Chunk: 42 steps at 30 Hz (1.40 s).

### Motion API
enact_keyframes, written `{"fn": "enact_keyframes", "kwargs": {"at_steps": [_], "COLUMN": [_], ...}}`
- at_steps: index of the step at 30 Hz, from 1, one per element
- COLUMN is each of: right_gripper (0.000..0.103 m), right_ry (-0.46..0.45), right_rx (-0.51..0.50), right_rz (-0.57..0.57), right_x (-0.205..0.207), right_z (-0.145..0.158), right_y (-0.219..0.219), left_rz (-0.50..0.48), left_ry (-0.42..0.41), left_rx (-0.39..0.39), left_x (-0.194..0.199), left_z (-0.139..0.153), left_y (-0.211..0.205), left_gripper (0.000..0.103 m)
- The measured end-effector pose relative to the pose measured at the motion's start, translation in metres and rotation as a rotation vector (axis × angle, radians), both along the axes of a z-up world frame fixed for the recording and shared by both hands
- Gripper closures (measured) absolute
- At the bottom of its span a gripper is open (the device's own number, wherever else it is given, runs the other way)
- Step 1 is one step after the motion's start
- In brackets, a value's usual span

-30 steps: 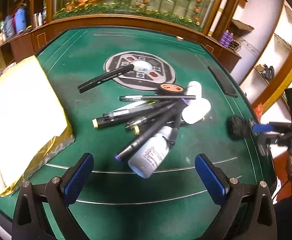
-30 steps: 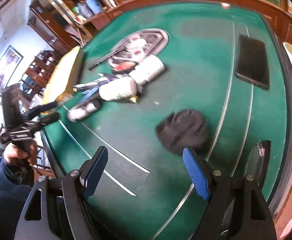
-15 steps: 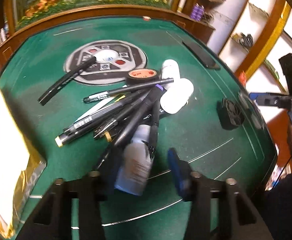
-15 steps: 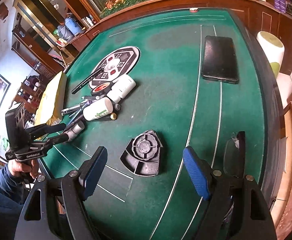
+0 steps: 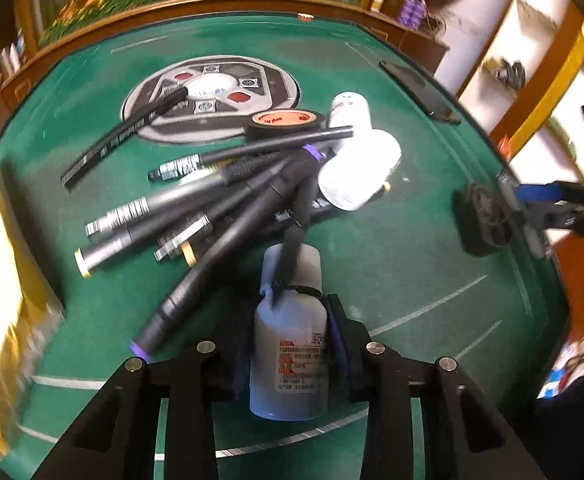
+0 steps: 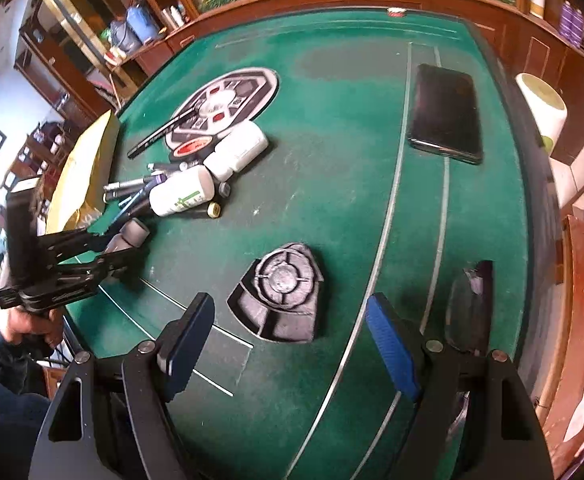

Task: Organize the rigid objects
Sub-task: 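Carry the white bottle and black cap into the tray with both grippers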

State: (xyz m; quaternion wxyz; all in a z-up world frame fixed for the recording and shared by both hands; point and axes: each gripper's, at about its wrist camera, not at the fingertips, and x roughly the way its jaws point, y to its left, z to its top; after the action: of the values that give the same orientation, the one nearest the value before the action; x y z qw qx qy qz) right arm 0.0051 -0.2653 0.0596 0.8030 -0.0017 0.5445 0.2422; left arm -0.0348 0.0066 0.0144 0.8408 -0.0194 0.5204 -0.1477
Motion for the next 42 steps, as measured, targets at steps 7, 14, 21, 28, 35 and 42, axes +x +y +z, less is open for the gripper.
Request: {"fn": "enact_keyframes", "kwargs": {"at_steps": [7, 14, 21, 28, 35, 42], "right_gripper": [0.025, 0.037, 0.037, 0.037, 0.037, 0.037], "right_ry": [0.010, 0.008, 0.004, -0.045, -0.041, -0.030], "right_rx": [-0.108, -0.172, -0.087, -0.003, 0.077, 0.130], "right_rz": [0.088, 0.073, 0.090, 0.210, 0.352, 0.448], "right_x": [-0.001, -0.002, -0.007, -0.009, 0.002, 0.033], "right_z": [-0.021, -0.031, -0.006, 0.036, 0.066, 0.082], "right_y": [0.037, 0.044, 0.051, 0.106, 0.199, 0.322], "left_rz": [0.028, 0.096, 0.190, 0.294, 0.419, 0.558], "left_ry": [-0.042, -0.093, -0.145, -0.192, -0.225, -0.187], "left_rx": [-0.085, -0.112, -0.133, -0.129, -0.095, -0.096], "left_x": [-0.025, -0.036, -0.045, -0.053, -0.050, -0.024], "left_z": [0.017, 0.037, 0.055, 0.073, 0.084, 0.065], "left_y": [0.005, 0.023, 0.052, 0.098, 0.161, 0.235], "left_gripper": [0.067, 0.067, 0.067, 0.067, 0.067, 0.067]}}
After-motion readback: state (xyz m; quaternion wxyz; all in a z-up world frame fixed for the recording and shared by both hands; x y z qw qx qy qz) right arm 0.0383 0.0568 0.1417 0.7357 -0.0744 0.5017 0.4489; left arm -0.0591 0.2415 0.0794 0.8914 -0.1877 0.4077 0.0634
